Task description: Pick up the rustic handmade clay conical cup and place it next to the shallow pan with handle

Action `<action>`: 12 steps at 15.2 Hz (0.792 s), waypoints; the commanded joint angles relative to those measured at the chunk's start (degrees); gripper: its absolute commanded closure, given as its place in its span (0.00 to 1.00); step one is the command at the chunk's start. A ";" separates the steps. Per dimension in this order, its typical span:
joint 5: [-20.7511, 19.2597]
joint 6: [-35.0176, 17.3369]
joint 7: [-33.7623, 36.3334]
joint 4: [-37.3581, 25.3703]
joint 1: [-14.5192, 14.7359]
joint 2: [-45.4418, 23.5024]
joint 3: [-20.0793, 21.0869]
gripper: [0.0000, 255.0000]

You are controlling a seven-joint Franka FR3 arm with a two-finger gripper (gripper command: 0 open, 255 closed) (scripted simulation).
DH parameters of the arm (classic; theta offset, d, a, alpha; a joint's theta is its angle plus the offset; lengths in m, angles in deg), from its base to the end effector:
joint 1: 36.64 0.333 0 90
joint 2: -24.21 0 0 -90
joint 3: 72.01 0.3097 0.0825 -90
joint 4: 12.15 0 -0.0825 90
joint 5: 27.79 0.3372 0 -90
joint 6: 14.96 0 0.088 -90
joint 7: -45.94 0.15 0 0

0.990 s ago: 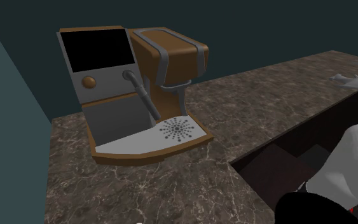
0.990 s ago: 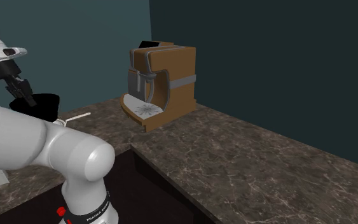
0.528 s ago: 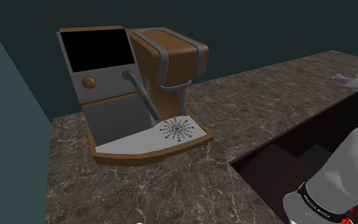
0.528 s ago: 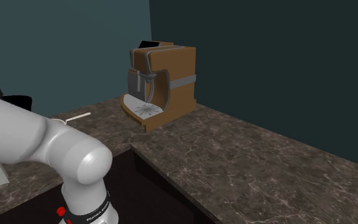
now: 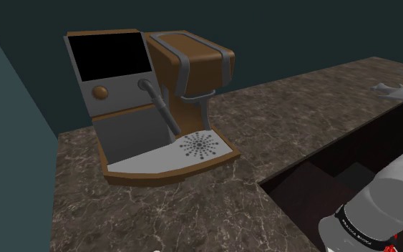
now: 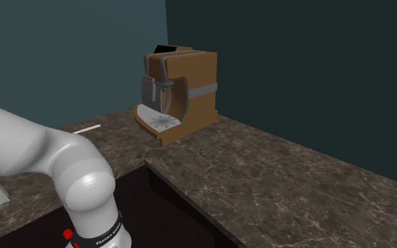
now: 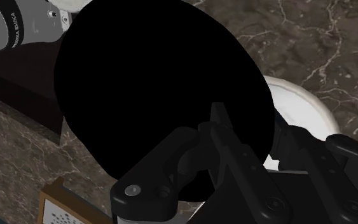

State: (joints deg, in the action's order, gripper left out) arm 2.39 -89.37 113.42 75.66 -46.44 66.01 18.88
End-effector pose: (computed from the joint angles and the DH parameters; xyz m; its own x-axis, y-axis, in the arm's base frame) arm -0.1600 0.4994 0.4668 0.9663 0.2404 0.0920 0.2026 -0.9308 0.3041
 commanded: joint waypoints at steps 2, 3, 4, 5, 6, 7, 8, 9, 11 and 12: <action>2.79 3.34 3.25 -9.27 -6.91 2.17 5.75 1.00; 3.83 4.55 4.35 -12.68 -9.38 3.11 7.54 1.00; 3.98 3.86 4.20 -11.76 -8.95 3.33 7.45 1.00; 4.10 3.16 4.08 -10.87 -8.55 3.52 7.43 1.00; 4.23 2.47 3.96 -10.00 -8.18 3.70 7.42 1.00; 4.36 1.78 3.85 -9.15 -7.83 3.90 7.44 1.00; 4.51 1.11 3.74 -8.34 -7.50 4.09 7.47 1.00; 4.66 0.44 3.63 -7.54 -7.20 4.30 7.51 1.00; 5.00 -0.86 3.42 -6.02 -6.64 4.72 7.65 1.00; 5.17 -1.51 3.32 -5.30 -6.40 4.94 7.73 1.00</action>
State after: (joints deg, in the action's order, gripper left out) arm 7.52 -90.19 116.91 69.36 -53.37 70.89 26.77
